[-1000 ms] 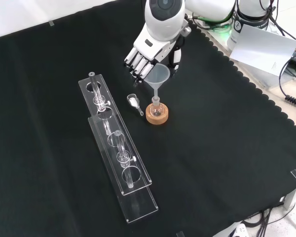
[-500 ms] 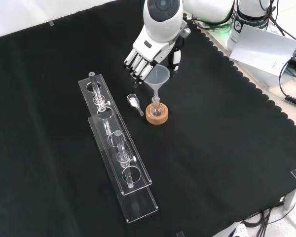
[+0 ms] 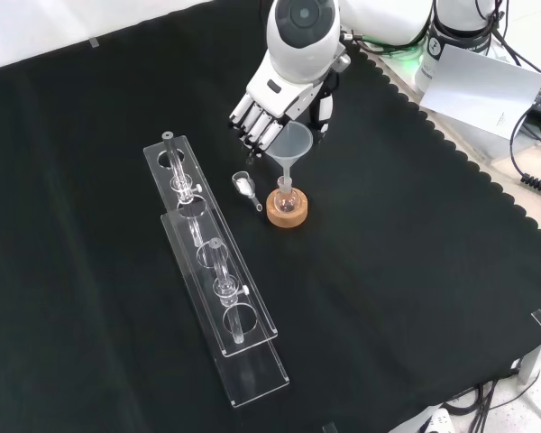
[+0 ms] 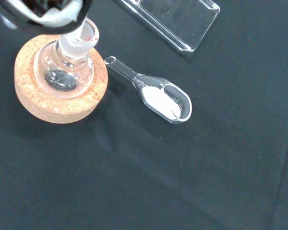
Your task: Place the funnel on the round-bottom flask.
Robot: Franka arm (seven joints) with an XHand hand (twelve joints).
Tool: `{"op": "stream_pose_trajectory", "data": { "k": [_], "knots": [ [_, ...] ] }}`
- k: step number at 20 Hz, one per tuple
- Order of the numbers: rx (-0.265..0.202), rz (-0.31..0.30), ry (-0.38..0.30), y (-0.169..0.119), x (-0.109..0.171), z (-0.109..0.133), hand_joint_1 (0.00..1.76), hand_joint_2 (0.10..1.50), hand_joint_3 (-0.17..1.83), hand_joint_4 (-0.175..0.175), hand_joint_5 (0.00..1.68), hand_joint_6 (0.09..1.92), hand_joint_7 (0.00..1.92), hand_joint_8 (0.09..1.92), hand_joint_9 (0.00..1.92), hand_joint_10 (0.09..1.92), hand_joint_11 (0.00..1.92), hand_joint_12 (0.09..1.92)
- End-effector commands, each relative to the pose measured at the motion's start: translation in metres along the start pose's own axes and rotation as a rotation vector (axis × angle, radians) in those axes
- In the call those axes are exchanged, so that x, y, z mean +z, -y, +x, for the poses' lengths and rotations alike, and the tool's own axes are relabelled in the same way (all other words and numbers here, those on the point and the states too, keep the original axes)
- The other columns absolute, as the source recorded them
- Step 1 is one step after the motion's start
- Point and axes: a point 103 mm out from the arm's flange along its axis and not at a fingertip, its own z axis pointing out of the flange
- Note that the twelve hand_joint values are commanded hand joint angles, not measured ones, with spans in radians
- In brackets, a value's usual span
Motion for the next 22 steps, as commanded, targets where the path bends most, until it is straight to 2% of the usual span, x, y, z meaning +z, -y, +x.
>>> {"op": "stream_pose_trajectory", "data": {
  "k": [1,22],
  "knots": [
    [0.0,0.003,0.011,-0.001,0.005,0.001,0.8,0.67,0.52,-0.052,0.47,0.27,0.34,0.77,0.58,0.64,0.25,1.35],
    [-0.002,0.002,0.015,-0.005,0.013,0.014,0.8,0.67,0.52,-0.053,0.46,0.29,0.32,0.77,0.56,0.65,0.24,1.35]
  ]
}}
